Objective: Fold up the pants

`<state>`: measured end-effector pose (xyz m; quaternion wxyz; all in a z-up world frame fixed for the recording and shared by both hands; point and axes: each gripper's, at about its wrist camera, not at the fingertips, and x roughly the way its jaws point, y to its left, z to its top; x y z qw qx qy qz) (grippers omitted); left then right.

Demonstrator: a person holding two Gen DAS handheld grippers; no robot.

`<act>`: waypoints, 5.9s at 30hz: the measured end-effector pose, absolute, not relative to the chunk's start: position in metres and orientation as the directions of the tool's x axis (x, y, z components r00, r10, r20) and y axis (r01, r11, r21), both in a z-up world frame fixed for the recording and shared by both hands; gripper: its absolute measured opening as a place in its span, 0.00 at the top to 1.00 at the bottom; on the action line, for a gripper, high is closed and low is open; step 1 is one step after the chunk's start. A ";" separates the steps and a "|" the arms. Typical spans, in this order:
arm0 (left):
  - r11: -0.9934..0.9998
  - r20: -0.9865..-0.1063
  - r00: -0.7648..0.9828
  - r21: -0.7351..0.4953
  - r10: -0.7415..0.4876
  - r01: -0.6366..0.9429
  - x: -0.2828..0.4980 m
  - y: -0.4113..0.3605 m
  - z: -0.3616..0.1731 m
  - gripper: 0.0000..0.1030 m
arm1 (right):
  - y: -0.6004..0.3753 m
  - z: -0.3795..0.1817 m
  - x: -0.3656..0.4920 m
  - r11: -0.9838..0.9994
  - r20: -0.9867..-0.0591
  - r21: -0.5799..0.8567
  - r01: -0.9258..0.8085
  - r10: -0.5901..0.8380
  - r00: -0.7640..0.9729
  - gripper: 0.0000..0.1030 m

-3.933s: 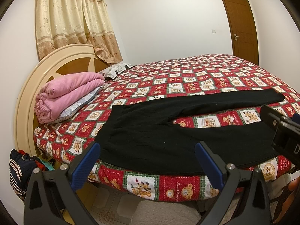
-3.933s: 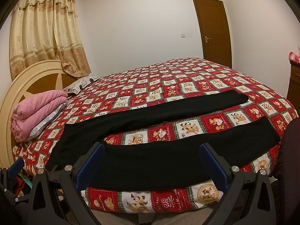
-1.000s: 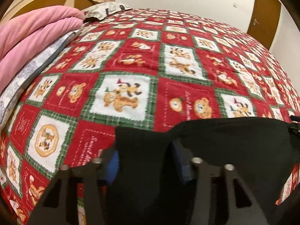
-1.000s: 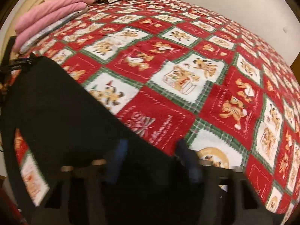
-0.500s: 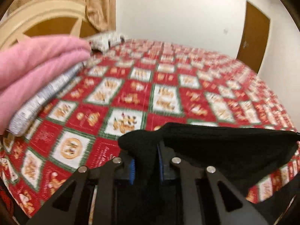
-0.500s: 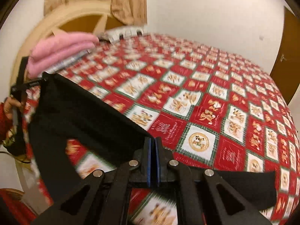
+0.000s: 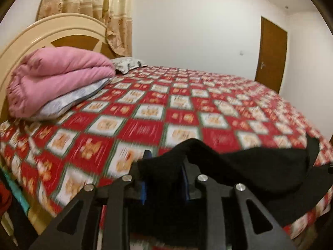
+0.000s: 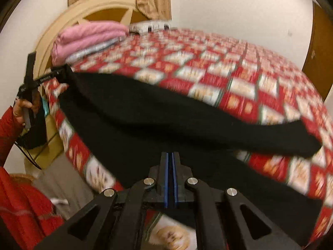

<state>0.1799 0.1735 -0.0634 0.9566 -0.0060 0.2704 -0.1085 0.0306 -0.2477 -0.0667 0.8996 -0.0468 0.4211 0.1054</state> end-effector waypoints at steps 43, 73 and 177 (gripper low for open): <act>0.888 -0.652 0.632 -0.440 -0.419 0.134 0.143 0.148 -0.099 0.00 | -0.293 -0.100 0.110 0.724 -0.756 0.528 0.445 0.162 0.635 0.26; 0.713 -0.547 0.683 -0.699 -0.485 -0.054 0.139 0.201 -0.137 0.13 | -0.286 -0.085 0.029 0.806 -0.644 0.511 0.298 0.130 0.754 0.89; 0.999 -0.696 0.718 -0.039 -0.009 -0.025 0.184 0.098 -0.136 0.00 | -0.406 -0.083 0.189 0.743 -0.804 -0.222 0.631 -0.506 0.312 0.39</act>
